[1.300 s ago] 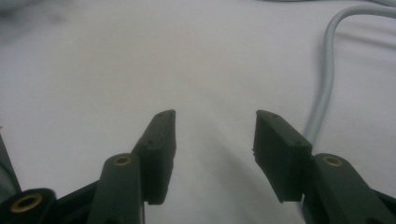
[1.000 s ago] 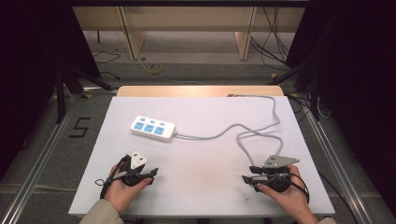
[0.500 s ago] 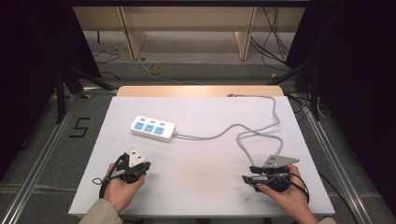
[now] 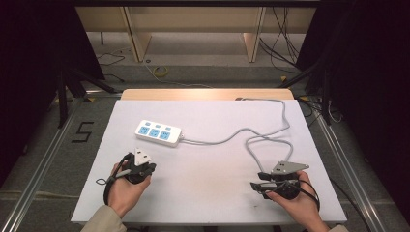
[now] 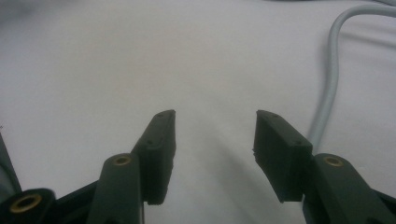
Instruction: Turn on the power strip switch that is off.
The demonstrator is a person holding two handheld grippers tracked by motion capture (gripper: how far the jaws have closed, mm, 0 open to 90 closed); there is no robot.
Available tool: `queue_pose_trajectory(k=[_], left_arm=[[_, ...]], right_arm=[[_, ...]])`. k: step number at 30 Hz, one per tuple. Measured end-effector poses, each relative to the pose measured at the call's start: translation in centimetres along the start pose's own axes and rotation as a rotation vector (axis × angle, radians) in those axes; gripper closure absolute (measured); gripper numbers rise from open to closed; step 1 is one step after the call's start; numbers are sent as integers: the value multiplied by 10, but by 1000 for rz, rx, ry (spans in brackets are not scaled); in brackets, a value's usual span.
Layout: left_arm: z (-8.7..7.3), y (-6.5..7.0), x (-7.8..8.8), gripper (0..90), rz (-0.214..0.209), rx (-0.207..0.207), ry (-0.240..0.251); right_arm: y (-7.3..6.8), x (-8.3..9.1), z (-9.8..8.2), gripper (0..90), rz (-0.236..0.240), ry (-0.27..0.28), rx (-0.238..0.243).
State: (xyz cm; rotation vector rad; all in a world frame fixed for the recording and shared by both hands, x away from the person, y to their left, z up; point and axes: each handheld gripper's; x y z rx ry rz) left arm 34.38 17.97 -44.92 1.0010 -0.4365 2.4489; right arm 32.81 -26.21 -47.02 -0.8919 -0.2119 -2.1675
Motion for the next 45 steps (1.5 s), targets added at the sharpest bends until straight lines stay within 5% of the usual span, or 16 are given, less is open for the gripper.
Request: queue_pose_trajectory(k=[45], left_arm=[[46,-31,-5,899,22,-1,-85]], right_arm=[[-1,1,0,496,-5,12,1]])
Point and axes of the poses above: each handheld gripper's, and its own axes: x roughly backward along the jaws, z roughly out of its top, y roughly to its right, and after that the axes turned 2 degrees about -x, right-handed
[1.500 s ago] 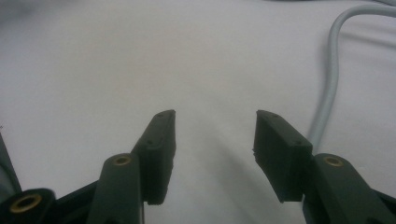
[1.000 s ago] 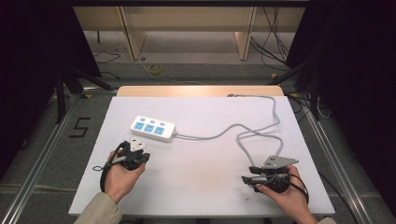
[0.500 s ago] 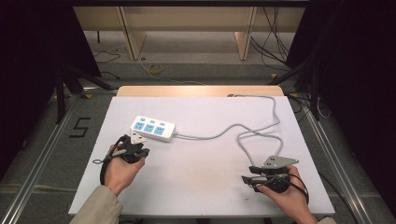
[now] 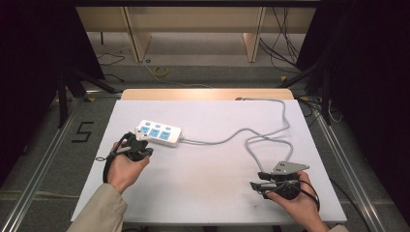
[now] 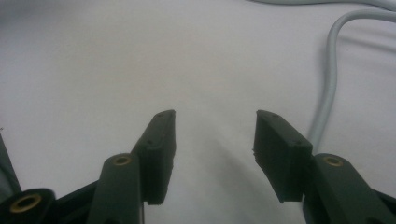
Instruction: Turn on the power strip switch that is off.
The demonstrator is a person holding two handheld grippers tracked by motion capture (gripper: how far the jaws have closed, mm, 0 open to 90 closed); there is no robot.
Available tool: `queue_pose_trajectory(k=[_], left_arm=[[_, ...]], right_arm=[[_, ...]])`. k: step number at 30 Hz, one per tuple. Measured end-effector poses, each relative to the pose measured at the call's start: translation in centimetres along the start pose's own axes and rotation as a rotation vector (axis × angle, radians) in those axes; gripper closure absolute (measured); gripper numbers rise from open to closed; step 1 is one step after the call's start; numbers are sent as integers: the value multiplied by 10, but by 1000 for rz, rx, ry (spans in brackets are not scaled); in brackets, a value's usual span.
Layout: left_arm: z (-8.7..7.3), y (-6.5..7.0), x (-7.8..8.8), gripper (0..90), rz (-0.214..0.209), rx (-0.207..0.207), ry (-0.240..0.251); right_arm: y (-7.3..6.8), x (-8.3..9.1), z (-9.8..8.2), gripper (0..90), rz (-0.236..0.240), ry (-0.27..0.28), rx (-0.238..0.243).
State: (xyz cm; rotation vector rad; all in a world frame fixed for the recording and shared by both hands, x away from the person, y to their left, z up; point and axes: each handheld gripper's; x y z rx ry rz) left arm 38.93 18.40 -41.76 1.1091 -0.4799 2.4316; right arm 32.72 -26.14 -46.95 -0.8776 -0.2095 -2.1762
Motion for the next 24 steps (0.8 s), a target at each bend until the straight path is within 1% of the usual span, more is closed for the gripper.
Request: queue_pose_trajectory(k=[8,11,15,24], left_arm=[[7,-5,-2,900,6,6,-11],[10,-8,-3,899,9,2,-15],[14,-12,-3,899,10,-2,-26],[20,-19,-8,900,17,5,-47]], right_arm=[[0,0,0,496,0,1,1],[0,0,0,496,-1,0,0],[0,0,0,496,-1,-1,0],[0,0,0,496,-2,0,2]])
Point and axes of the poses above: each handheld gripper's, and its own axes: x roughly backward along the jaws, z roughly out of its top, y roughly to its right, and after that the axes turned 2 degrees about -x, right-handed
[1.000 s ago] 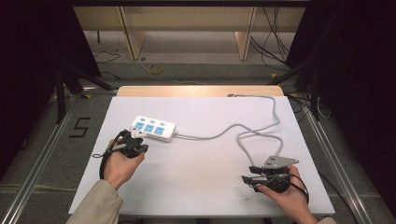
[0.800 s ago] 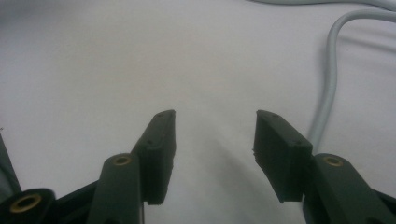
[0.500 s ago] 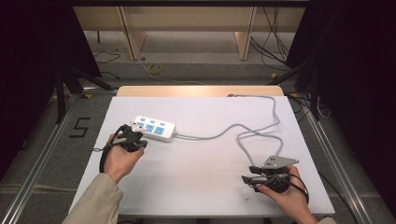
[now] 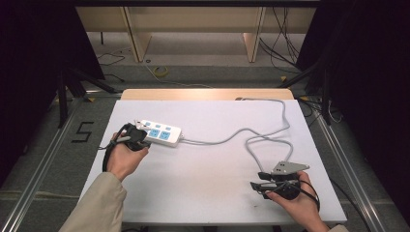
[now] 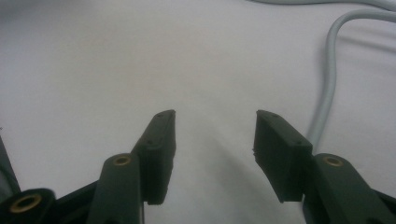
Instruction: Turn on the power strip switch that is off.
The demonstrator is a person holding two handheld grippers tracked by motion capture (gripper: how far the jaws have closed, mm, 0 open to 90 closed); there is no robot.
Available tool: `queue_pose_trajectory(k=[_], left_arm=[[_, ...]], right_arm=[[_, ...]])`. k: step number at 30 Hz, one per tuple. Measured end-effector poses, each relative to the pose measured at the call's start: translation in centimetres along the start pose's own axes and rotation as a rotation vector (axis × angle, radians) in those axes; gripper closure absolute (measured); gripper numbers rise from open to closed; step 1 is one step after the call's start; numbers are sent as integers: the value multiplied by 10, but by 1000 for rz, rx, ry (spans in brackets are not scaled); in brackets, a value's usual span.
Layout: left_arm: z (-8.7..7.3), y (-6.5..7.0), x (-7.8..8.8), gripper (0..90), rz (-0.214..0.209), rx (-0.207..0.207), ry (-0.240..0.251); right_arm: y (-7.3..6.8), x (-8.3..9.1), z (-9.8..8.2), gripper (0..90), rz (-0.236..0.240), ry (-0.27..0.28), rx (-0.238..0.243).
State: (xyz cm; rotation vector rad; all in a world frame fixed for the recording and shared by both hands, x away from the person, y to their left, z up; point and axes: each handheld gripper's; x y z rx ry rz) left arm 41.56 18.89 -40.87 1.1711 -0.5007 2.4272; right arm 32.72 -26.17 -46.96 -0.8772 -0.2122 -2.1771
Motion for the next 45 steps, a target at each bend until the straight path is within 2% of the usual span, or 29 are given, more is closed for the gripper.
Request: queue_pose_trajectory(k=[45], left_arm=[[20,-19,-19,899,13,10,-72]], right_arm=[[0,0,0,486,4,1,-5]])
Point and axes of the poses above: each handheld gripper's, and its own axes: x roughly backward along the jaws, z roughly out of its top, y roughly to its right, and after that the axes turned 2 degrees about -x, right-handed
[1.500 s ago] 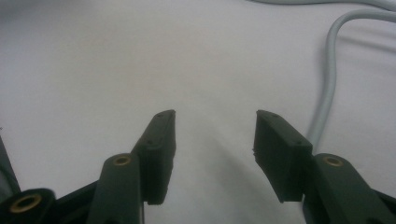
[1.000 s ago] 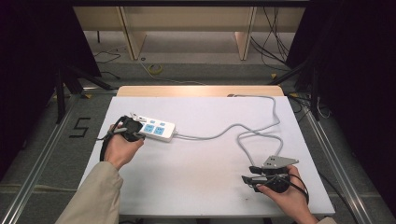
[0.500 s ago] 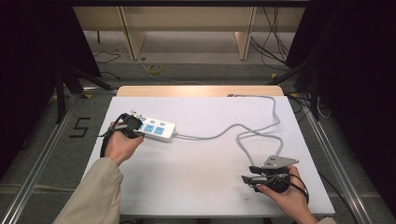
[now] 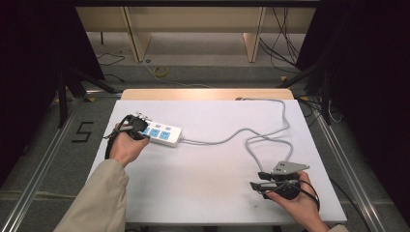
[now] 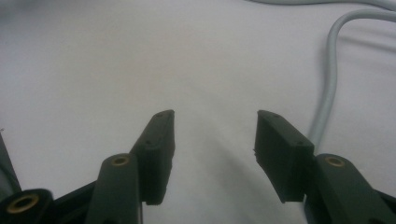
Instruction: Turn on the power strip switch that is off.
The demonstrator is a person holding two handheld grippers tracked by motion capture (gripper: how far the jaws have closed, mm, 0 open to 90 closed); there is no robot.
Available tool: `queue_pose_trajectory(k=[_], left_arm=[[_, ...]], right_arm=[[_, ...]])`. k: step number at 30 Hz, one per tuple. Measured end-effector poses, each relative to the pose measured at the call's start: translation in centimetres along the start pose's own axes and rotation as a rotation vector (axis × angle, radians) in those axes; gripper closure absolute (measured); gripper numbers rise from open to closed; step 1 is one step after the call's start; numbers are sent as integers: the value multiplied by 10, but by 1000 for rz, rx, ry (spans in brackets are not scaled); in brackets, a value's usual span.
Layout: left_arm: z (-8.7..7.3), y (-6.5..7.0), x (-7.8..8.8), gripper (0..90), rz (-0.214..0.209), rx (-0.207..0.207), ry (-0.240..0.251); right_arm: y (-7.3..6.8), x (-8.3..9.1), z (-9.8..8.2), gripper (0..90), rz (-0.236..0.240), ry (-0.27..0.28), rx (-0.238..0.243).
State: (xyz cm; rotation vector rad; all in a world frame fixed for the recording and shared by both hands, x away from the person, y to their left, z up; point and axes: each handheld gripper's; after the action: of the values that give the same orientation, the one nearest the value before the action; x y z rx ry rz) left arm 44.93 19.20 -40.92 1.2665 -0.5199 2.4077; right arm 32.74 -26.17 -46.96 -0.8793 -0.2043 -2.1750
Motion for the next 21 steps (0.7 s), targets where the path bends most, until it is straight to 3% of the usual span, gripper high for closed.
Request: queue_pose_trajectory(k=[21], left_arm=[[8,-8,-3,900,14,7,-14]], right_arm=[[0,0,0,486,-2,0,5]])
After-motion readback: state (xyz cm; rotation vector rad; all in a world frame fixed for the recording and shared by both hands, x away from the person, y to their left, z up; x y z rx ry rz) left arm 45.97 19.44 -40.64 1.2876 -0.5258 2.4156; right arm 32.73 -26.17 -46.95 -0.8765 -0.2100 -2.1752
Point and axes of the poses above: each handheld gripper's, and its own axes: x roughly backward along the jaws, z roughly out of its top, y roughly to its right, and after that the axes turned 2 degrees about -x, right-handed
